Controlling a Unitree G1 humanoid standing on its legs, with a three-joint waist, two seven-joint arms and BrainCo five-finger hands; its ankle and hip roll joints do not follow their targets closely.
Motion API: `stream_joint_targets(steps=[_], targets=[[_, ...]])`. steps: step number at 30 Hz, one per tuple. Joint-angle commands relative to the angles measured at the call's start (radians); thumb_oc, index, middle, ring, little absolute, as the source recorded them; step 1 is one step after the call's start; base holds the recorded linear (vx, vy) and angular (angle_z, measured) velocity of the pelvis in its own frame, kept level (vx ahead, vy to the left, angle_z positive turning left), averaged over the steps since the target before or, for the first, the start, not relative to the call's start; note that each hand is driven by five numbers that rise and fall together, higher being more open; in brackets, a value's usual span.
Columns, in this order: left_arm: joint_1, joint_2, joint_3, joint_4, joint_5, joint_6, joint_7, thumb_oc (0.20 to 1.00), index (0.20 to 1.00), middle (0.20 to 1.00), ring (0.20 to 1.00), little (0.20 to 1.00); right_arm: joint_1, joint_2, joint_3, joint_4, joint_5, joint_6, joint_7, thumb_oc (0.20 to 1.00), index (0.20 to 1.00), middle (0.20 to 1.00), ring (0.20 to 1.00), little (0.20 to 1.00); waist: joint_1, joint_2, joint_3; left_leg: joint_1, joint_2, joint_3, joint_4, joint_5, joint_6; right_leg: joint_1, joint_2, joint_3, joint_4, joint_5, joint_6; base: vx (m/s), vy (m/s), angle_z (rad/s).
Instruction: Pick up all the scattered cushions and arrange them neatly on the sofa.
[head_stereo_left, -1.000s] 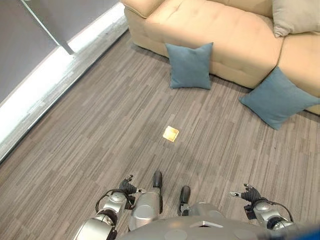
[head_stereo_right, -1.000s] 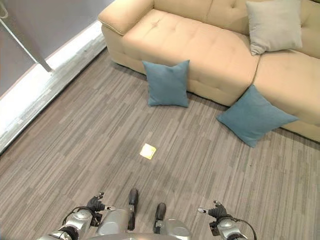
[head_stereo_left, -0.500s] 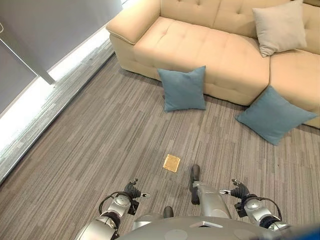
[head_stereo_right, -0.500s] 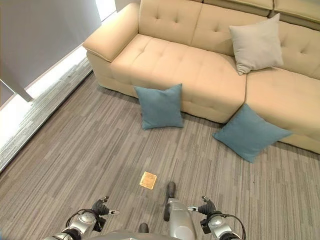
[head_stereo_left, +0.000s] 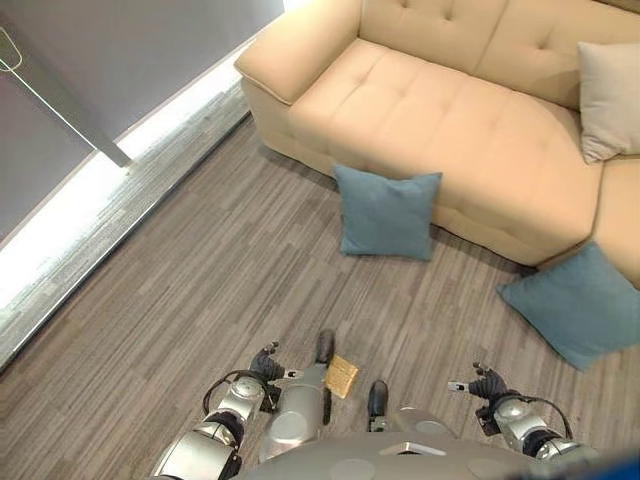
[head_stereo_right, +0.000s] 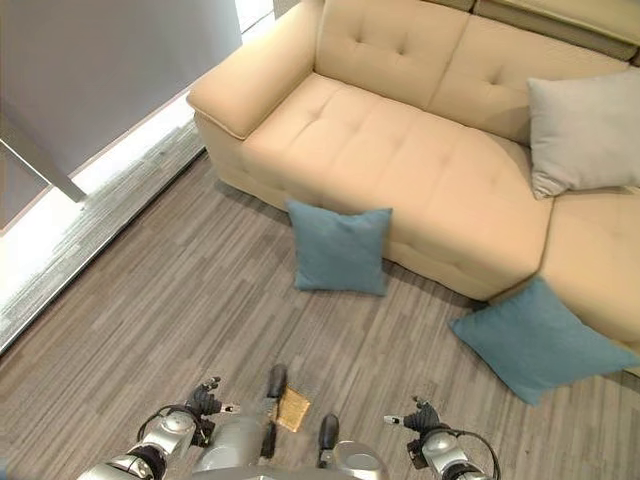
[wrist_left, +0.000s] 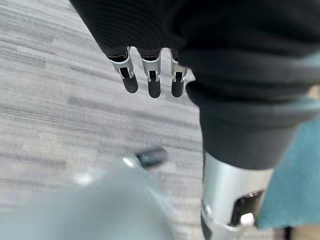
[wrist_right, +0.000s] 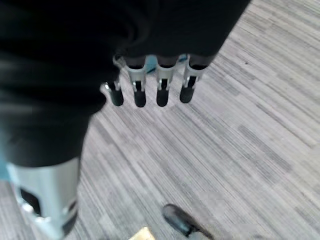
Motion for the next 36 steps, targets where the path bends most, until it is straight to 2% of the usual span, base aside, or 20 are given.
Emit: stream_joint_targets(steps=[1,3,4,5,6,9,10,12,13,17,18,19,20,22,24,25,26,27,29,36], targets=[[0.018,-0.026,-0.016,0.031,0.017,-0.005,-0.01,1.0,1.0,1.0,1.0,1.0,0.01,-0.012,-0.003,-0.027,0.002,-0.016,0.001,1.0,1.0,1.0,1.0,1.0,0.016,-0.034,-0.044,0.094,-0.025,-0.003,0.048,-0.152,0.024,-0.087,-0.019,0.028,0.136,-0.02,0.113,0.24,0.165,-0.41],[0.013,-0.007,-0.012,0.028,0.012,0.002,-0.012,1.0,1.0,1.0,1.0,1.0,-0.029,-0.004,-0.01,-0.029,0.015,0.018,0.023,1.0,1.0,1.0,1.0,1.0,0.02,-0.028,-0.046,0.128,-0.025,0.007,0.041,-0.17,0.048,-0.138,-0.039,0.017,0.281,-0.017,0.145,0.16,0.129,-0.4],[0.014,0.005,0.0,0.024,0.021,-0.001,-0.01,1.0,1.0,1.0,1.0,1.0,-0.022,-0.037,0.005,-0.127,0.001,-0.049,0.028,1.0,1.0,1.0,1.0,1.0,0.017,-0.021,-0.04,0.138,-0.021,0.015,0.041,-0.175,0.059,-0.167,-0.051,0.012,0.348,-0.006,0.16,0.1,0.067,-0.23],[0.011,0.017,0.0,0.023,0.021,0.006,-0.018,1.0,1.0,1.0,1.0,1.0,-0.015,-0.041,-0.01,-0.07,-0.01,-0.012,0.023,1.0,1.0,1.0,1.0,1.0,0.012,-0.018,-0.039,0.146,-0.019,0.008,0.041,-0.18,0.064,-0.191,-0.058,0.001,0.399,0.009,0.171,0.18,0.034,-0.14],[0.009,0.022,0.0,0.029,0.02,0.0,-0.011,1.0,1.0,1.0,1.0,1.0,-0.022,-0.035,-0.017,-0.058,0.004,-0.007,0.01,1.0,1.0,1.0,1.0,1.0,0.0,-0.005,-0.032,0.185,-0.01,0.001,0.022,-0.194,0.074,-0.244,-0.078,-0.007,0.438,0.032,0.169,0.21,-0.034,-0.05],[0.004,0.021,0.002,0.036,0.016,0.002,-0.012,1.0,1.0,1.0,1.0,1.0,-0.022,-0.033,-0.009,-0.048,0.001,0.003,0.011,1.0,1.0,1.0,1.0,1.0,0.001,0.001,-0.034,0.21,0.001,-0.001,0.003,-0.209,0.073,-0.27,-0.105,-0.044,0.342,0.034,0.153,0.21,-0.125,0.11],[0.003,0.016,-0.002,0.041,0.014,-0.001,-0.012,1.0,1.0,1.0,1.0,1.0,-0.022,-0.031,-0.006,-0.045,0.006,0.008,0.013,1.0,1.0,1.0,1.0,1.0,-0.012,0.0,-0.03,0.231,-0.002,-0.015,0.002,-0.222,0.069,-0.301,-0.106,-0.017,0.269,0.068,0.16,0.24,-0.171,-0.14],[0.003,0.015,-0.002,0.042,0.015,-0.002,-0.012,1.0,1.0,1.0,1.0,1.0,-0.022,-0.032,-0.006,-0.047,0.005,0.012,0.014,1.0,1.0,1.0,1.0,1.0,-0.025,-0.002,-0.025,0.255,-0.003,-0.028,0.004,-0.236,0.063,-0.325,-0.097,0.026,0.223,0.093,0.17,0.26,-0.214,-0.29],[0.004,0.014,-0.003,0.049,0.023,-0.007,-0.012,1.0,1.0,1.0,1.0,1.0,-0.018,-0.033,-0.006,-0.044,0.009,0.009,0.017,1.0,1.0,1.0,1.0,1.0,-0.029,-0.017,-0.027,0.276,0.001,-0.03,0.014,-0.263,0.049,-0.309,-0.103,0.024,0.19,0.104,0.171,0.26,-0.273,-0.09],[0.014,0.008,0.005,0.055,0.025,-0.006,-0.015,1.0,1.0,1.0,1.0,1.0,-0.004,-0.032,-0.01,-0.034,0.025,0.002,0.019,1.0,1.0,1.0,1.0,1.0,-0.032,-0.025,-0.046,0.286,0.038,-0.035,0.033,-0.27,0.012,-0.254,-0.084,0.014,0.147,0.095,0.144,0.19,-0.272,0.38],[0.01,0.004,-0.002,0.046,0.023,-0.007,-0.018,1.0,1.0,1.0,1.0,1.0,-0.005,-0.037,-0.011,-0.033,0.041,-0.005,0.019,1.0,1.0,1.0,1.0,1.0,-0.031,-0.03,-0.035,0.222,0.059,-0.037,0.165,-0.208,-0.027,-0.201,-0.058,0.012,0.11,0.08,0.115,0.09,-0.41,0.47],[-0.004,0.003,-0.007,0.038,0.014,-0.006,-0.019,1.0,1.0,1.0,1.0,1.0,-0.008,-0.04,-0.013,-0.034,0.054,-0.008,0.017,1.0,1.0,1.0,1.0,1.0,-0.027,-0.042,-0.015,0.148,0.062,-0.028,0.278,-0.167,-0.036,-0.177,-0.054,0.009,0.09,0.072,0.097,0.07,-0.425,0.27],[-0.008,0.002,-0.007,0.034,0.006,-0.007,-0.016,1.0,1.0,1.0,1.0,1.0,-0.008,-0.04,-0.017,-0.035,0.062,-0.009,0.015,1.0,1.0,1.0,1.0,1.0,-0.026,-0.049,-0.007,0.122,0.07,-0.009,0.321,-0.148,-0.04,-0.163,-0.051,0.006,0.08,0.067,0.086,0.02,-0.223,0.12],[-0.008,0.001,-0.009,0.027,-0.004,-0.008,-0.02,1.0,1.0,1.0,1.0,1.0,0.0,-0.042,-0.019,-0.03,0.067,-0.006,0.016,1.0,1.0,1.0,1.0,1.0,-0.024,-0.055,-0.001,0.087,0.08,0.021,0.358,-0.15,-0.034,-0.143,-0.052,-0.004,0.064,0.058,0.078,0.08,-0.131,0.28],[-0.004,-0.002,-0.008,0.03,-0.008,-0.006,-0.019,1.0,1.0,1.0,1.0,1.0,0.008,-0.039,-0.019,-0.022,0.072,-0.006,0.02,1.0,1.0,1.0,1.0,1.0,-0.02,-0.059,-0.005,0.07,0.054,0.04,0.289,-0.198,-0.018,-0.123,-0.046,-0.006,0.051,0.044,0.081,0.18,-0.084,0.28],[-0.004,-0.004,-0.008,0.032,-0.007,-0.004,-0.019,1.0,1.0,1.0,1.0,1.0,0.013,-0.039,-0.019,-0.017,0.07,-0.006,0.02,1.0,1.0,1.0,1.0,1.0,-0.02,-0.058,-0.009,0.059,0.043,0.056,0.232,-0.202,-0.014,-0.113,-0.042,-0.014,0.048,0.035,0.085,0.24,-0.007,0.28],[-0.005,-0.003,-0.011,0.028,-0.007,-0.004,-0.019,1.0,1.0,1.0,1.0,1.0,0.016,-0.039,-0.02,-0.014,0.068,-0.005,0.018,1.0,1.0,1.0,1.0,1.0,-0.017,-0.051,-0.011,0.04,0.038,0.082,0.169,-0.166,-0.015,-0.096,-0.03,-0.014,0.045,0.021,0.085,0.22,0.013,0.39],[-0.004,-0.002,-0.013,0.024,-0.005,-0.005,-0.017,1.0,1.0,1.0,1.0,1.0,0.018,-0.039,-0.02,-0.012,0.064,-0.004,0.015,1.0,1.0,1.0,1.0,1.0,-0.015,-0.048,-0.008,0.018,0.037,0.092,0.164,-0.145,-0.016,-0.089,-0.023,-0.014,0.049,0.01,0.083,0.17,0.041,0.3],[0.008,-0.001,-0.009,0.026,-0.002,-0.003,-0.02,1.0,1.0,1.0,1.0,1.0,0.027,-0.033,-0.022,-0.012,0.059,-0.004,0.019,1.0,1.0,1.0,1.0,1.0,-0.014,-0.04,-0.022,0.068,0.041,0.096,0.099,-0.14,-0.01,-0.082,-0.008,-0.011,0.066,-0.001,0.083,0.19,0.077,0.02],[0.025,0.01,0.007,0.032,0.002,0.0,-0.027,1.0,1.0,1.0,1.0,1.0,0.036,-0.022,-0.02,-0.015,0.028,-0.002,0.026,1.0,1.0,1.0,1.0,1.0,0.004,-0.043,-0.061,0.151,0.013,0.087,0.045,-0.178,0.031,-0.074,-0.042,-0.013,0.138,-0.022,0.115,0.15,0.122,-0.09]])
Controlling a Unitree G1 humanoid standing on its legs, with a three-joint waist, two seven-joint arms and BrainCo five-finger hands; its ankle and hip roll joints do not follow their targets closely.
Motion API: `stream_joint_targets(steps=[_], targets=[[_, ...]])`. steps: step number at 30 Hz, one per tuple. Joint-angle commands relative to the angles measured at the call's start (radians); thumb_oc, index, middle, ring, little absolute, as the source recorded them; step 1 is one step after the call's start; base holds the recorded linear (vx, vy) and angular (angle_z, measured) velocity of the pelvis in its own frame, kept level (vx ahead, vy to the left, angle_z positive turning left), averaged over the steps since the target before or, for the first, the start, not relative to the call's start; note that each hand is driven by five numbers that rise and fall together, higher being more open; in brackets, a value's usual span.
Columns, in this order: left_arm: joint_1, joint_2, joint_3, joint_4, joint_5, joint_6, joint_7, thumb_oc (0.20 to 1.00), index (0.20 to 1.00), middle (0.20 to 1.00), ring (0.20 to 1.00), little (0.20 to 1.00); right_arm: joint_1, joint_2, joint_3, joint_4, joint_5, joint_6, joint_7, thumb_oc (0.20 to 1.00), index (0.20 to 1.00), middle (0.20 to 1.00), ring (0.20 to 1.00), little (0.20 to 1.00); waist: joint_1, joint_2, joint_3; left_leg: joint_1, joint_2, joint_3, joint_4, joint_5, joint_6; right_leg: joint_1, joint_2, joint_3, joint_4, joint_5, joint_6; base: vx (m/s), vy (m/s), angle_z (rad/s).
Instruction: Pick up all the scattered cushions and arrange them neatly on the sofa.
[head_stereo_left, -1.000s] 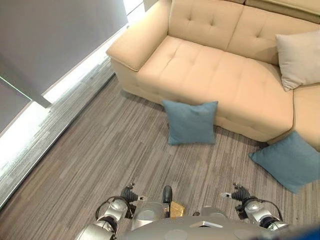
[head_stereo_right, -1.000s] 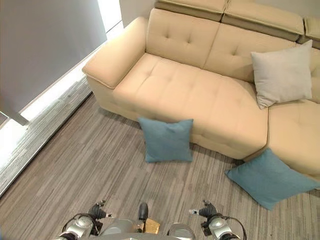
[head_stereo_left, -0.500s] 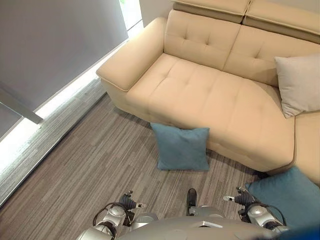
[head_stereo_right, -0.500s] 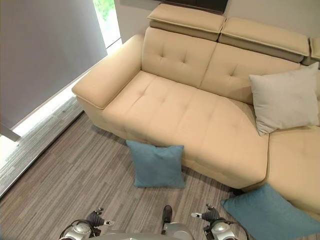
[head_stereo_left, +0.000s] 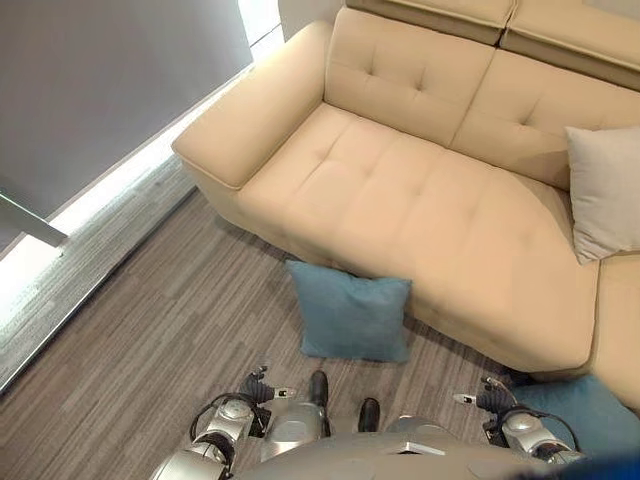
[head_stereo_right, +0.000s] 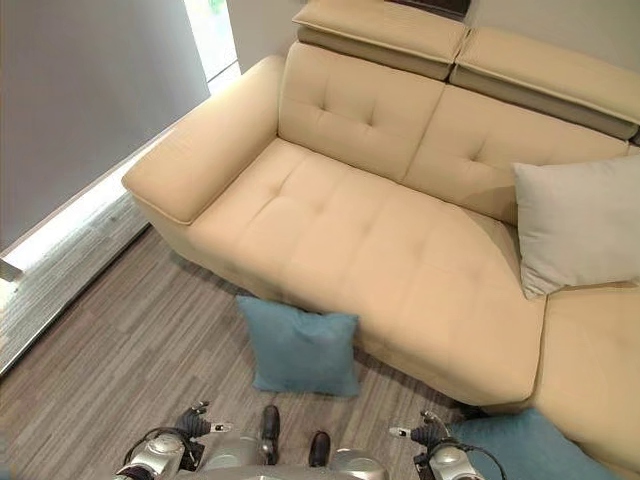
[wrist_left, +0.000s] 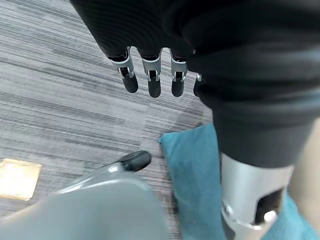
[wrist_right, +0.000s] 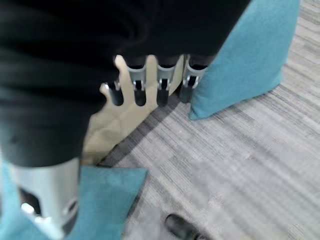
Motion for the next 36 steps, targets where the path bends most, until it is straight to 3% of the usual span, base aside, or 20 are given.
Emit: stream_joint_targets(steps=[1,6,9,16,21,26,33,34,36], targets=[[-0.006,0.002,-0.016,0.033,0.01,-0.005,-0.009,1.0,1.0,1.0,1.0,1.0,0.0,-0.021,-0.001,-0.029,-0.014,-0.012,0.001,1.0,1.0,1.0,1.0,1.0,0.044,-0.028,-0.034,-0.032,-0.028,-0.007,0.121,-0.146,-0.021,-0.085,-0.097,0.061,0.116,-0.009,0.113,0.03,0.105,0.11],[-0.008,0.019,-0.009,0.034,0.008,-0.003,-0.007,1.0,1.0,1.0,1.0,1.0,-0.019,-0.014,-0.001,-0.039,-0.013,-0.011,0.002,1.0,1.0,1.0,1.0,1.0,0.041,-0.015,-0.023,-0.021,-0.029,-0.02,0.103,-0.146,0.002,-0.17,-0.108,0.074,0.25,0.01,0.149,0.04,0.084,-0.06],[-0.016,0.029,-0.011,0.037,0.007,-0.01,-0.003,1.0,1.0,1.0,1.0,1.0,-0.024,-0.02,0.007,-0.041,-0.012,-0.011,-0.002,1.0,1.0,1.0,1.0,1.0,0.03,-0.015,-0.021,0.001,-0.038,-0.05,0.068,-0.138,-0.002,-0.197,-0.1,0.109,0.154,0.03,0.135,0.1,-0.056,0.0],[-0.014,0.014,0.001,0.034,-0.011,-0.016,0.001,1.0,1.0,1.0,1.0,1.0,-0.006,-0.026,0.015,-0.035,-0.016,-0.019,-0.011,1.0,1.0,1.0,1.0,1.0,0.031,-0.024,-0.018,0.016,-0.014,-0.059,0.031,-0.122,-0.044,-0.122,-0.089,0.052,0.015,0.044,0.112,0.06,-0.141,0.23],[-0.035,0.016,0.016,0.0,-0.057,-0.029,0.037,1.0,1.0,1.0,1.0,1.0,-0.015,-0.032,0.007,-0.051,-0.003,-0.034,-0.042,1.0,1.0,1.0,1.0,1.0,0.031,-0.024,0.004,0.005,-0.004,-0.073,0.025,-0.112,-0.054,-0.124,-0.081,0.033,0.007,0.036,0.103,-0.01,-0.06,0.13],[-0.161,0.035,-0.001,-0.113,-0.194,-0.096,0.167,1.0,1.0,1.0,1.0,1.0,-0.137,-0.061,-0.004,-0.167,0.033,-0.067,-0.167,1.0,1.0,1.0,1.0,1.0,0.019,-0.023,0.139,-0.239,-0.001,-0.075,0.139,-0.088,-0.066,-0.359,-0.096,0.019,0.114,0.047,0.088,-0.32,-0.011,0.07],[-0.299,0.066,-0.037,-0.226,-0.255,-0.159,0.297,1.0,1.0,1.0,1.0,1.0,-0.292,-0.065,0.004,-0.325,0.053,-0.117,-0.327,1.0,1.0,1.0,1.0,1.0,0.005,-0.003,0.162,-0.559,-0.009,-0.066,0.252,-0.067,-0.07,-0.703,-0.138,0.017,0.275,0.048,0.081,-0.16,0.086,0.02],[-0.318,0.065,-0.044,-0.229,-0.254,-0.161,0.306,1.0,1.0,1.0,1.0,1.0,-0.308,-0.064,0.008,-0.332,0.054,-0.123,-0.347,1.0,1.0,1.0,1.0,1.0,0.005,-0.001,0.165,-0.58,-0.004,-0.068,0.273,-0.095,-0.075,-0.726,-0.14,0.024,0.3,0.019,0.086,-0.06,0.088,-0.07],[-0.39,0.076,-0.062,-0.247,-0.257,-0.175,0.343,1.0,1.0,1.0,1.0,1.0,-0.376,-0.055,0.012,-0.362,0.063,-0.14,-0.398,1.0,1.0,1.0,1.0,1.0,-0.001,0.002,0.178,-0.695,-0.007,-0.066,0.317,-0.098,-0.075,-0.848,-0.152,0.031,0.356,0.016,0.089,-0.08,0.086,-0.06]])
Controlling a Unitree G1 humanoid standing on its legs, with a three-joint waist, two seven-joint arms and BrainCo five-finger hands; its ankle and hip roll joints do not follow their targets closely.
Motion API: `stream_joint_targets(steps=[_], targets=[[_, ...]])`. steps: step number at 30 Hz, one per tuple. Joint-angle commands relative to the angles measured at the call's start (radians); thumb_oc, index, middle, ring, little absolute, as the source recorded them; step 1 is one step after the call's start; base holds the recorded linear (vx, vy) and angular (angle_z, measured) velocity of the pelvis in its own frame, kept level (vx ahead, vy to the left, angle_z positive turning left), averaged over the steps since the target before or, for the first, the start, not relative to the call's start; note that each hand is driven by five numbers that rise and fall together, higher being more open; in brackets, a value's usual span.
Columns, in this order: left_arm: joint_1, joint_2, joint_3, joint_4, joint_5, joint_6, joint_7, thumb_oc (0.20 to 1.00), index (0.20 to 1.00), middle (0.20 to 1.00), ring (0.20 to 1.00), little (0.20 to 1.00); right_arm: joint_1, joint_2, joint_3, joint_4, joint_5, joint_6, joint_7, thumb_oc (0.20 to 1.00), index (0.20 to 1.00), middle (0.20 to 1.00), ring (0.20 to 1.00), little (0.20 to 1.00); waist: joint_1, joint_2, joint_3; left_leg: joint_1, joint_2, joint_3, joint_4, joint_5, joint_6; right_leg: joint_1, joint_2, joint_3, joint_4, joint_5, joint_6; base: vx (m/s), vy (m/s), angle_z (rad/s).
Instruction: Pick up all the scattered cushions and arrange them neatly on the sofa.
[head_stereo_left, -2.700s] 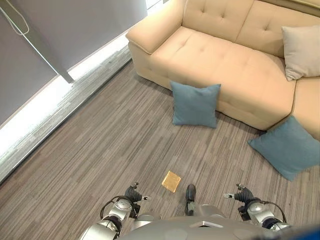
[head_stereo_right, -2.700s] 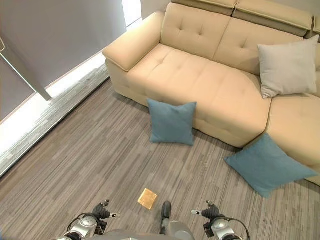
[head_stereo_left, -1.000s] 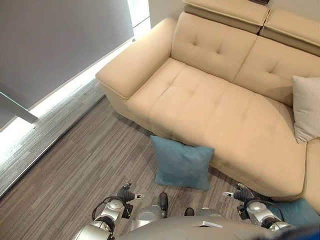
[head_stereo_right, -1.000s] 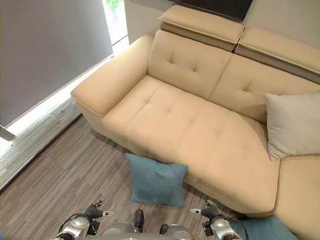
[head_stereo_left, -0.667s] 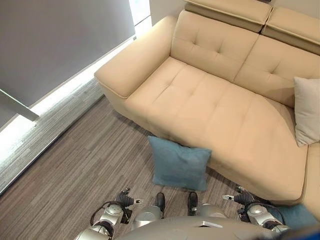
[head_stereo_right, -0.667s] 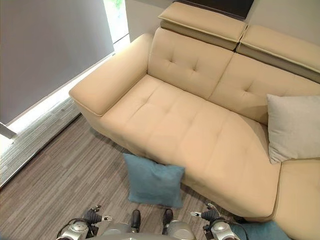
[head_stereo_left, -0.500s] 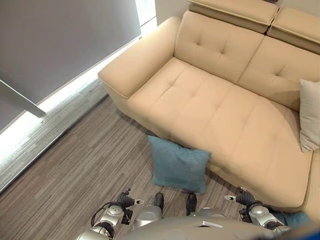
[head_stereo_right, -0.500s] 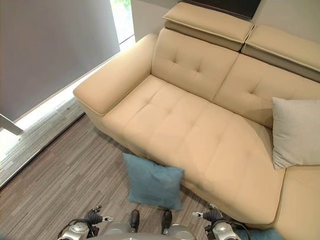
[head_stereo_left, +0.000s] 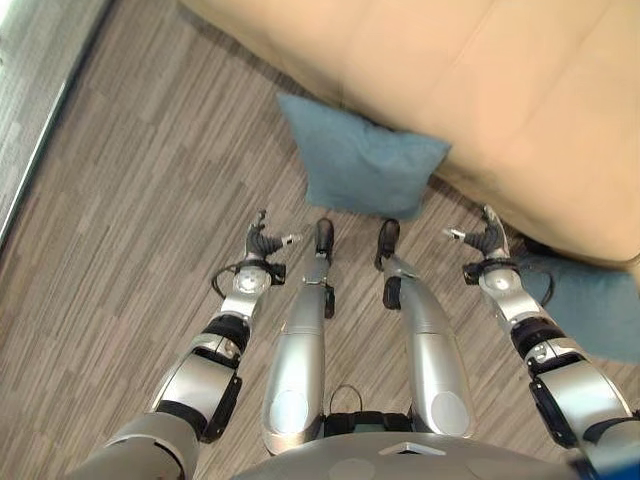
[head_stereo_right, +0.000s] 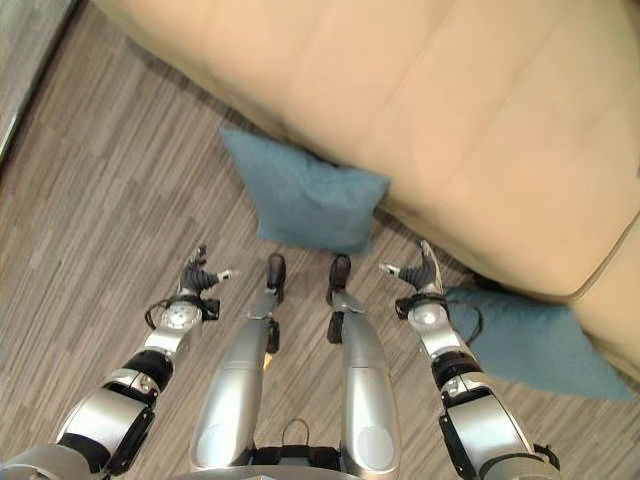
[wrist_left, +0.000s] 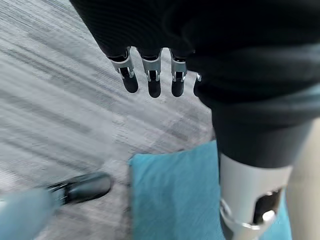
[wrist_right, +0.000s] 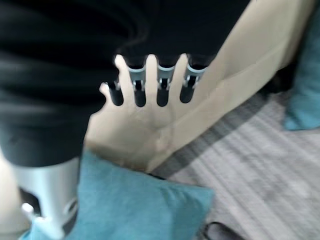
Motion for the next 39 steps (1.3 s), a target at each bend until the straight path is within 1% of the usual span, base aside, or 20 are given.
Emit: stream_joint_targets(steps=[1,3,5,11,12,13,16,19,20,21,23,28,30,32,33,34,35,39], targets=[[0.044,0.017,-0.026,-0.002,-0.029,-0.05,0.081,1.0,1.0,1.0,1.0,1.0,0.071,0.029,0.017,-0.036,0.033,-0.065,-0.105,1.0,1.0,1.0,1.0,1.0,-0.011,-0.024,-0.162,-0.053,-0.016,0.02,0.082,-0.098,-0.002,-0.016,-0.045,0.028,0.028,-0.057,0.104,-0.06,0.066,0.05],[-0.003,0.032,-0.03,-0.001,-0.028,-0.052,0.092,1.0,1.0,1.0,1.0,1.0,0.032,0.03,0.025,-0.044,0.034,-0.074,-0.12,1.0,1.0,1.0,1.0,1.0,-0.016,-0.027,-0.164,-0.122,-0.016,0.019,0.111,-0.101,-0.002,-0.078,-0.05,0.037,0.053,-0.06,0.104,-0.04,0.07,0.15],[-0.083,0.066,-0.031,-0.017,-0.024,-0.056,0.118,1.0,1.0,1.0,1.0,1.0,-0.042,0.023,0.028,-0.072,0.018,-0.086,-0.162,1.0,1.0,1.0,1.0,1.0,-0.026,-0.028,-0.153,-0.231,-0.018,0.018,0.162,-0.114,0.003,-0.188,-0.061,0.053,0.11,-0.065,0.109,-0.01,0.099,0.08],[-0.203,0.105,-0.034,-0.033,-0.04,-0.07,0.141,1.0,1.0,1.0,1.0,1.0,-0.137,0.018,0.022,-0.107,-0.014,-0.098,-0.246,1.0,1.0,1.0,1.0,1.0,-0.042,-0.026,-0.146,-0.377,-0.022,0.016,0.225,-0.134,0.014,-0.329,-0.073,0.076,0.173,-0.085,0.108,0.01,0.034,0.01],[-0.276,0.119,-0.042,-0.063,-0.08,-0.093,0.151,1.0,1.0,1.0,1.0,1.0,-0.191,0.022,0.015,-0.139,-0.017,-0.103,-0.287,1.0,1.0,1.0,1.0,1.0,-0.054,-0.019,-0.137,-0.455,-0.025,0.016,0.252,-0.141,0.021,-0.411,-0.073,0.087,0.208,-0.094,0.109,0.0,0.036,0.02],[-0.277,0.119,-0.042,-0.062,-0.08,-0.093,0.151,1.0,1.0,1.0,1.0,1.0,-0.192,0.022,0.015,-0.139,-0.017,-0.103,-0.287,1.0,1.0,1.0,1.0,1.0,-0.054,-0.019,-0.14,-0.459,-0.025,0.017,0.254,-0.141,0.021,-0.416,-0.074,0.088,0.21,-0.095,0.109,-0.01,0.043,0.03],[-0.332,0.119,-0.049,-0.083,-0.104,-0.105,0.16,1.0,1.0,1.0,1.0,1.0,-0.236,0.031,0.032,-0.151,-0.016,-0.109,-0.293,1.0,1.0,1.0,1.0,1.0,-0.062,-0.015,-0.139,-0.525,-0.025,0.017,0.271,-0.146,0.03,-0.487,-0.074,0.101,0.235,-0.1,0.116,0.01,0.035,0.0],[-0.376,0.117,-0.058,-0.079,-0.099,-0.1,0.174,1.0,1.0,1.0,1.0,1.0,-0.275,0.042,0.053,-0.159,-0.023,-0.105,-0.293,1.0,1.0,1.0,1.0,1.0,-0.066,-0.014,-0.139,-0.571,-0.022,0.026,0.291,-0.152,0.038,-0.536,-0.071,0.114,0.249,-0.097,0.122,0.04,0.027,-0.08],[-0.415,0.11,-0.07,-0.087,-0.097,-0.097,0.187,1.0,1.0,1.0,1.0,1.0,-0.309,0.058,0.075,-0.166,-0.029,-0.103,-0.293,1.0,1.0,1.0,1.0,1.0,-0.069,-0.014,-0.137,-0.614,-0.024,0.029,0.308,-0.155,0.047,-0.583,-0.068,0.124,0.261,-0.094,0.128,0.07,0.016,-0.08],[-0.439,0.105,-0.077,-0.086,-0.096,-0.096,0.19,1.0,1.0,1.0,1.0,1.0,-0.33,0.063,0.087,-0.168,-0.031,-0.102,-0.289,1.0,1.0,1.0,1.0,1.0,-0.071,-0.016,-0.137,-0.632,-0.027,0.027,0.315,-0.155,0.05,-0.602,-0.068,0.128,0.266,-0.094,0.128,0.08,0.01,-0.05],[-0.473,0.1,-0.086,-0.076,-0.099,-0.097,0.195,1.0,1.0,1.0,1.0,1.0,-0.359,0.07,0.098,-0.166,-0.031,-0.1,-0.286,1.0,1.0,1.0,1.0,1.0,-0.075,-0.015,-0.14,-0.653,-0.03,0.027,0.322,-0.154,0.05,-0.624,-0.067,0.13,0.272,-0.096,0.127,0.04,0.012,-0.05],[-0.613,0.087,-0.125,-0.025,-0.06,-0.068,0.245,1.0,1.0,1.0,1.0,1.0,-0.483,0.087,0.132,-0.171,-0.026,-0.101,-0.291,1.0,1.0,1.0,1.0,1.0,-0.085,-0.027,-0.159,-0.721,-0.027,0.03,0.325,-0.154,0.053,-0.691,-0.057,0.145,0.264,-0.078,0.143,0.04,0.016,-0.09],[-0.681,0.056,-0.144,-0.028,-0.07,-0.063,0.254,1.0,1.0,1.0,1.0,1.0,-0.552,0.119,0.148,-0.176,-0.007,-0.094,-0.287,1.0,1.0,1.0,1.0,1.0,-0.09,-0.026,-0.167,-0.746,-0.031,0.034,0.326,-0.147,0.053,-0.717,-0.053,0.15,0.258,-0.072,0.147,0.04,-0.012,-0.09],[-0.727,0.039,-0.163,-0.038,-0.05,-0.051,0.271,1.0,1.0,1.0,1.0,1.0,-0.598,0.157,0.176,-0.159,0.014,-0.092,-0.277,1.0,1.0,1.0,1.0,1.0,-0.085,-0.022,-0.178,-0.76,-0.034,0.032,0.327,-0.142,0.052,-0.731,-0.049,0.149,0.254,-0.067,0.144,-0.01,-0.022,-0.06],[-0.752,0.026,-0.173,-0.047,-0.047,-0.048,0.27,1.0,1.0,1.0,1.0,1.0,-0.622,0.203,0.192,-0.146,0.039,-0.098,-0.263,1.0,1.0,1.0,1.0,1.0,-0.079,-0.018,-0.187,-0.77,-0.037,0.03,0.327,-0.14,0.053,-0.74,-0.045,0.148,0.251,-0.063,0.142,-0.02,-0.015,-0.05],[-0.757,0.02,-0.173,-0.062,-0.062,-0.057,0.263,0.605,0.605,0.605,0.605,0.605,-0.633,0.223,0.203,-0.135,0.058,-0.101,-0.244,0.489,0.489,0.489,0.489,0.489,-0.075,-0.014,-0.193,-0.775,-0.037,0.03,0.326,-0.138,0.052,-0.744,-0.045,0.147,0.248,-0.061,0.142,0.0,0.0,0.0],[-0.76,0.017,-0.171,-0.074,-0.071,-0.064,0.26,0.2,0.2,0.2,0.2,0.2,-0.641,0.231,0.206,-0.132,0.068,-0.105,-0.234,0.2,0.2,0.2,0.2,0.2,-0.072,-0.011,-0.197,-0.781,-0.039,0.027,0.326,-0.135,0.051,-0.746,-0.045,0.145,0.247,-0.06,0.142,0.0,0.0,0.0],[-0.739,0.028,-0.149,-0.153,-0.106,-0.097,0.255,0.2,0.2,0.2,0.2,0.2,-0.651,0.217,0.205,-0.167,0.076,-0.116,-0.228,0.2,0.2,0.2,0.2,0.2,-0.063,-0.004,-0.208,-0.784,-0.039,0.022,0.321,-0.131,0.045,-0.749,-0.042,0.143,0.249,-0.064,0.14,0.0,0.0,0.0]])
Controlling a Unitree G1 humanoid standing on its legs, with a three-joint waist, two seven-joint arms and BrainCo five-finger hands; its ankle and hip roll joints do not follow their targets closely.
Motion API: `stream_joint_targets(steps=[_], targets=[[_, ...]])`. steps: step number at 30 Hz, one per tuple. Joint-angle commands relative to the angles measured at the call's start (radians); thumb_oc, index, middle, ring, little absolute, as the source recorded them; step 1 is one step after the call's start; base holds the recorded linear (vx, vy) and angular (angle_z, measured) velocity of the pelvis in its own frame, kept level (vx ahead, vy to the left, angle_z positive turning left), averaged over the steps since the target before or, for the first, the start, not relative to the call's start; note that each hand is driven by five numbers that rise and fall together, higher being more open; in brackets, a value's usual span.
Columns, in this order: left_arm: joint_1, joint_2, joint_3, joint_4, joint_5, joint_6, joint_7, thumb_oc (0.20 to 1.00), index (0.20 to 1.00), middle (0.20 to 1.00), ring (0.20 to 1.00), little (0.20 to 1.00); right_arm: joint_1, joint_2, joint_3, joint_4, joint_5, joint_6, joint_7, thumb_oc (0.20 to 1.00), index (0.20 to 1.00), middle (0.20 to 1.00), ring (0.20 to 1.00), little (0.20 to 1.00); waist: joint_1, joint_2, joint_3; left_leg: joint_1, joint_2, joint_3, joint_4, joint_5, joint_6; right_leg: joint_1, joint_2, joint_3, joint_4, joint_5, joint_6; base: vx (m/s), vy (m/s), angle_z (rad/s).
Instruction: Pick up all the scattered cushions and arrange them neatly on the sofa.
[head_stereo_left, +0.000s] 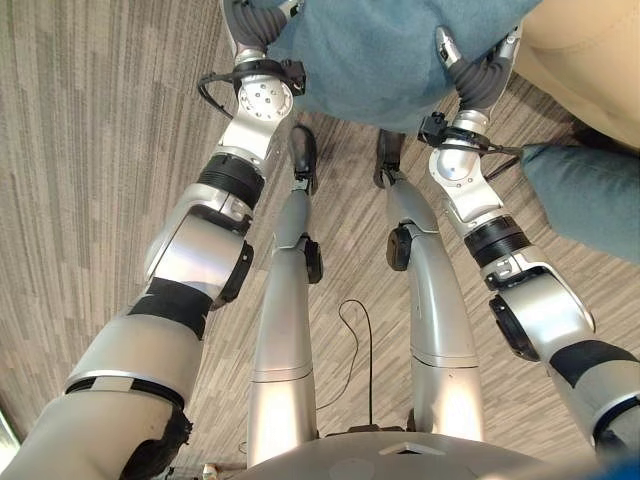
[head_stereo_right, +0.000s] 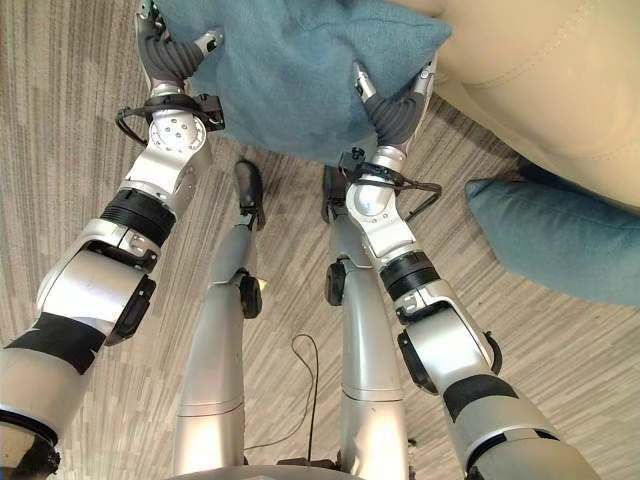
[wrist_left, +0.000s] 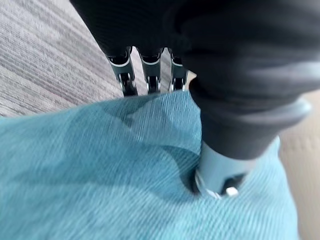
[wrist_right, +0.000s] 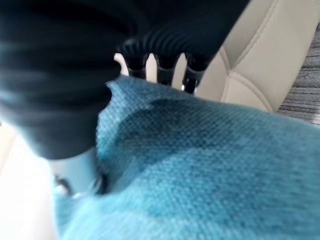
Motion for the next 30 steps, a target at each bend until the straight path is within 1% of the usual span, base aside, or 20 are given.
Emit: stream_joint_targets(steps=[1,3,6,10,14,15,16,17,21,23,24,26,27,28,29,30], targets=[[-0.028,-0.029,-0.038,-0.106,0.014,-0.118,-0.033,0.2,0.2,0.2,0.2,0.2,-0.196,0.076,0.153,0.057,0.024,0.061,0.19,0.2,0.2,0.2,0.2,0.2,0.023,-0.015,-0.029,0.03,-0.016,-0.035,0.069,-0.122,0.014,0.068,-0.012,0.051,0.031,-0.097,0.105,-0.02,-0.056,0.01],[0.0,-0.017,-0.027,-0.152,0.023,-0.124,-0.035,0.2,0.2,0.2,0.2,0.2,-0.186,0.037,0.124,0.018,0.006,0.061,0.184,0.2,0.2,0.2,0.2,0.2,0.022,-0.014,-0.04,0.035,-0.018,-0.039,0.062,-0.118,0.01,0.077,-0.011,0.045,0.028,-0.096,0.104,-0.02,-0.06,0.02],[0.086,-0.04,0.016,-0.256,-0.004,-0.156,-0.047,0.2,0.2,0.2,0.2,0.2,-0.13,-0.022,0.064,-0.043,-0.024,0.059,0.176,0.2,0.2,0.2,0.2,0.2,0.029,-0.01,-0.057,0.073,-0.02,-0.043,0.039,-0.11,0.0,0.118,-0.004,0.039,0.012,-0.093,0.1,-0.05,-0.07,0.02],[0.212,-0.076,0.073,-0.43,-0.005,-0.19,-0.061,0.2,0.2,0.2,0.2,0.2,-0.045,-0.045,0.019,-0.127,-0.054,0.05,0.184,0.2,0.2,0.2,0.2,0.2,0.039,-0.003,-0.051,0.185,-0.017,-0.045,-0.028,-0.095,-0.017,0.228,0.003,0.02,-0.037,-0.082,0.098,-0.07,-0.052,0.07],[0.334,-0.098,0.086,-0.582,0.036,-0.19,-0.093,0.2,0.2,0.2,0.2,0.2,0.059,-0.05,-0.003,-0.236,-0.082,0.041,0.209,0.2,0.2,0.2,0.2,0.2,0.045,0.003,-0.039,0.339,-0.016,-0.052,-0.116,-0.075,-0.035,0.364,0.005,0.003,-0.103,-0.07,0.098,-0.05,-0.053,0.1],[0.381,-0.102,0.076,-0.619,0.06,-0.186,-0.108,0.2,0.2,0.2,0.2,0.2,0.107,-0.047,-0.005,-0.275,-0.09,0.035,0.222,0.2,0.2,0.2,0.2,0.2,0.047,0.004,-0.036,0.405,-0.017,-0.058,-0.152,-0.066,-0.042,0.422,0.005,-0.003,-0.129,-0.067,0.098,-0.09,-0.056,0.07],[0.41,-0.099,0.069,-0.648,0.077,-0.184,-0.119,0.2,0.2,0.2,0.2,0.2,0.134,-0.045,-0.005,-0.298,-0.096,0.027,0.231,0.2,0.2,0.2,0.2,0.2,0.049,0.007,-0.031,0.43,-0.017,-0.052,-0.175,-0.03,-0.042,0.441,0.003,-0.013,-0.149,-0.035,0.09,-0.06,-0.089,0.03],[0.475,-0.09,0.044,-0.7,0.114,-0.18,-0.14,0.2,0.2,0.2,0.2,0.2,0.198,-0.046,0.001,-0.342,-0.106,0.021,0.252,0.2,0.2,0.2,0.2,0.2,0.051,0.01,-0.031,0.518,-0.017,-0.056,-0.223,-0.019,-0.05,0.52,0.002,-0.023,-0.197,-0.028,0.09,-0.04,-0.056,0.01],[0.617,-0.095,0.001,-0.791,0.124,-0.189,-0.179,0.2,0.2,0.2,0.2,0.2,0.342,-0.049,0.023,-0.452,-0.125,0.005,0.297,0.2,0.2,0.2,0.2,0.2,0.049,0.014,-0.044,0.706,-0.017,-0.057,-0.292,-0.011,-0.061,0.707,0.004,-0.05,-0.288,-0.02,0.092,0.02,-0.067,-0.01],[0.744,-0.096,-0.031,-0.851,0.107,-0.197,-0.219,0.2,0.2,0.2,0.2,0.2,0.489,-0.053,0.029,-0.54,-0.134,-0.008,0.334,0.2,0.2,0.2,0.2,0.2,0.048,0.011,-0.065,0.869,-0.007,-0.057,-0.353,-0.005,-0.065,0.881,0.008,-0.073,-0.357,-0.018,0.095,0.05,-0.091,-0.03],[0.773,-0.1,-0.032,-0.87,0.094,-0.2,-0.231,0.2,0.2,0.2,0.2,0.2,0.519,-0.061,0.029,-0.564,-0.149,-0.008,0.336,0.2,0.2,0.2,0.2,0.2,0.05,0.008,-0.072,0.916,-0.001,-0.053,-0.375,-0.001,-0.07,0.932,0.012,-0.076,-0.381,-0.018,0.097,0.1,-0.07,0.01],[0.821,-0.089,-0.045,-0.886,0.086,-0.203,-0.244,0.2,0.2,0.2,0.2,0.2,0.576,-0.076,0.027,-0.596,-0.161,-0.009,0.353,0.2,0.2,0.2,0.2,0.2,0.048,0.007,-0.085,0.988,0.004,-0.052,-0.399,-0.001,-0.069,1.009,0.017,-0.082,-0.407,-0.02,0.096,0.12,-0.06,0.02],[0.875,-0.079,-0.047,-0.91,0.077,-0.203,-0.257,0.2,0.2,0.2,0.2,0.2,0.636,-0.095,0.011,-0.629,-0.168,-0.01,0.366,0.2,0.2,0.2,0.2,0.2,0.045,0.005,-0.105,1.059,0.008,-0.048,-0.422,-0.002,-0.071,1.085,0.024,-0.088,-0.431,-0.025,0.097,0.14,-0.083,0.09],[0.901,-0.075,-0.047,-0.925,0.071,-0.202,-0.265,0.2,0.2,0.2,0.2,0.2,0.67,-0.106,0.002,-0.649,-0.166,-0.013,0.373,0.2,0.2,0.2,0.2,0.2,0.042,0.003,-0.112,1.095,0.009,-0.048,-0.438,0.001,-0.071,1.125,0.029,-0.087,-0.448,-0.023,0.097,0.21,-0.106,0.09],[0.948,-0.062,-0.048,-0.936,0.067,-0.199,-0.28,0.2,0.2,0.2,0.2,0.2,0.726,-0.123,-0.017,-0.674,-0.173,-0.015,0.385,0.2,0.2,0.2,0.2,0.2,0.039,0.003,-0.129,1.155,0.021,-0.045,-0.451,-0.006,-0.075,1.192,0.036,-0.086,-0.462,-0.035,0.096,0.16,-0.09,0.04],[0.968,-0.056,-0.047,-0.94,0.064,-0.196,-0.286,0.2,0.2,0.2,0.2,0.2,0.752,-0.128,-0.024,-0.68,-0.174,-0.014,0.392,0.2,0.2,0.2,0.2,0.2,0.037,0.002,-0.137,1.176,0.023,-0.043,-0.45,-0.008,-0.075,1.222,0.04,-0.084,-0.468,-0.041,0.094,0.17,-0.095,0.06]])
